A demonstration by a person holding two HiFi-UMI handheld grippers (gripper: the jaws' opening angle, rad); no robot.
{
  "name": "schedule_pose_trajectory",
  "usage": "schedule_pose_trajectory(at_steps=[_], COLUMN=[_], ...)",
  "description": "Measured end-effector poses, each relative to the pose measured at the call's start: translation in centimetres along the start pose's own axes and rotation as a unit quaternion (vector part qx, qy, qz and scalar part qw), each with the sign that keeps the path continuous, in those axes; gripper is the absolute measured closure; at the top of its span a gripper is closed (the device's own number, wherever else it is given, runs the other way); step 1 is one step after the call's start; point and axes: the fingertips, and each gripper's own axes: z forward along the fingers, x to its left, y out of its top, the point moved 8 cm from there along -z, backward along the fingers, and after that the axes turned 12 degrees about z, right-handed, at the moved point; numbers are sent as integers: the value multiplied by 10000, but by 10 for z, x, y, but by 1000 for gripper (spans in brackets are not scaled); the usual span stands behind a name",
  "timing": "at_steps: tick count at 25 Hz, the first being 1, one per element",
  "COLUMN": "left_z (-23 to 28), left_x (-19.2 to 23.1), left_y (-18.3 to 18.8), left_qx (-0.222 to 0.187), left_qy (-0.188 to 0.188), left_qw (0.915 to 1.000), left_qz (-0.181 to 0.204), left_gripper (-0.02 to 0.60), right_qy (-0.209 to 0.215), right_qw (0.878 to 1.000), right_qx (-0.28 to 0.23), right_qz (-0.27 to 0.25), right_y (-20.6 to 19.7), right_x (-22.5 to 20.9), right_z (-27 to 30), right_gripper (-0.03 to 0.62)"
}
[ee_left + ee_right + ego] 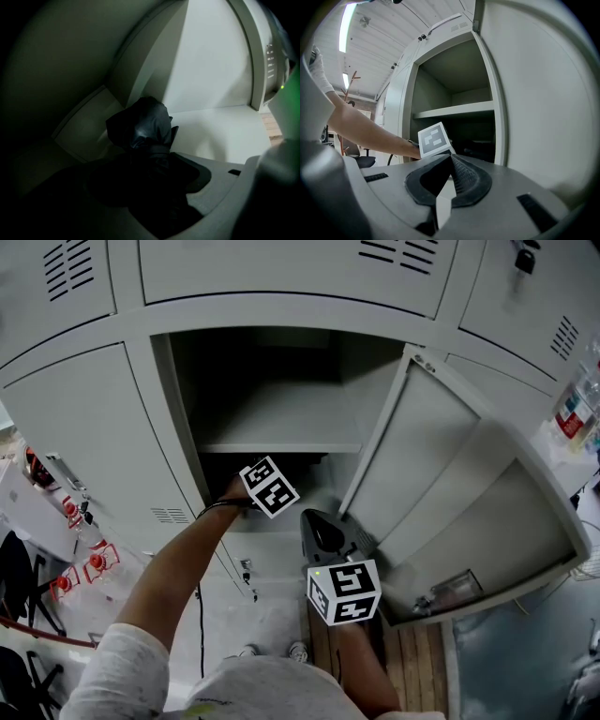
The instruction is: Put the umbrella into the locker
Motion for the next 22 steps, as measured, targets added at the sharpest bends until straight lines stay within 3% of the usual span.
schedule_pose_trajectory(at_steps=[22], left_z=[-1], left_x=[0], left_y=[0], left_qx=[-1], left_qy=[104], left_qw=[9999], left_qz=[61], left_gripper=[310], right_qy=[-1], right_qw=[10000], right_qx=[-37], right_qz=[-44], right_y=[3], right_x=[-1], right_z=[-3], right_gripper=[591])
